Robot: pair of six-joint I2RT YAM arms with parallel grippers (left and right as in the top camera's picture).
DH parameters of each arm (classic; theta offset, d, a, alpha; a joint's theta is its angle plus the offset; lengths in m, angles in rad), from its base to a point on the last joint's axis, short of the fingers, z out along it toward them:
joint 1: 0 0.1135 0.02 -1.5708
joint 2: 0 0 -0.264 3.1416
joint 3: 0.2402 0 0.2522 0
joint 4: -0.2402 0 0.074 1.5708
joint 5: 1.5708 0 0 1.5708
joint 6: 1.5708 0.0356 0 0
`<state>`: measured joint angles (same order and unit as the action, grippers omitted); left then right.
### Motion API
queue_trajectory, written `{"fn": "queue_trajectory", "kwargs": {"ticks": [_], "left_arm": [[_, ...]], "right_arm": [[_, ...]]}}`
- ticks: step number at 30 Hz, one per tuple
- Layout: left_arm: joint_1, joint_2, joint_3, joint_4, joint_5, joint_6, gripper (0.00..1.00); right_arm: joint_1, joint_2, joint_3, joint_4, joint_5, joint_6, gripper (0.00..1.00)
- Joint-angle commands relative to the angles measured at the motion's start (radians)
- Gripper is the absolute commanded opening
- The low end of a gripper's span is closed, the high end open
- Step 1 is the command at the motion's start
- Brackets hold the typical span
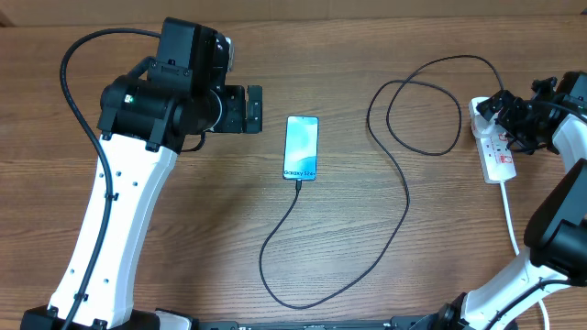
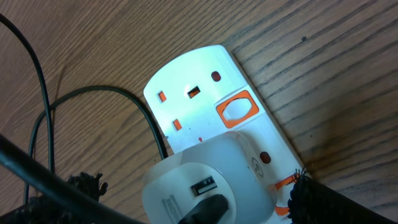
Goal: Plug charger to phone and switch on socket
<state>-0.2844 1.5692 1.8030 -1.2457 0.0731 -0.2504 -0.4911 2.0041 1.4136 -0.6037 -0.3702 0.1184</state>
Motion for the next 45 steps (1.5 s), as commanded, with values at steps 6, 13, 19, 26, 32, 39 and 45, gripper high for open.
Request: {"fn": "queue_trajectory", "kwargs": {"ticks": [6, 13, 19, 26, 32, 39, 45], "left_arm": [[0.003, 0.007, 0.006, 0.0, -0.01, 0.026, 1.0], [0.003, 0.007, 0.006, 0.0, -0.01, 0.026, 1.0], [0.003, 0.007, 0.006, 0.0, -0.01, 0.026, 1.0], [0.003, 0.007, 0.006, 0.0, -0.01, 0.026, 1.0], [0.003, 0.007, 0.006, 0.0, -0.01, 0.026, 1.0], [0.003, 0.007, 0.006, 0.0, -0.01, 0.026, 1.0], [0.003, 0.007, 0.006, 0.0, -0.01, 0.026, 1.0]], "right_arm": [[-0.001, 0.009, 0.008, 0.0, -0.017, -0.012, 1.0], [-0.001, 0.009, 0.008, -0.008, -0.032, -0.014, 1.0], [-0.001, 0.017, 0.008, -0.01, -0.03, -0.016, 1.0], [-0.001, 0.052, 0.008, -0.028, -0.037, -0.016, 1.0], [-0.001, 0.078, 0.008, -0.041, -0.107, -0.016, 1.0], [0.012, 0.078, 0.008, -0.07, -0.129, -0.023, 1.0], [0.034, 0.078, 0.008, -0.094, -0.129, -0.023, 1.0]]}}
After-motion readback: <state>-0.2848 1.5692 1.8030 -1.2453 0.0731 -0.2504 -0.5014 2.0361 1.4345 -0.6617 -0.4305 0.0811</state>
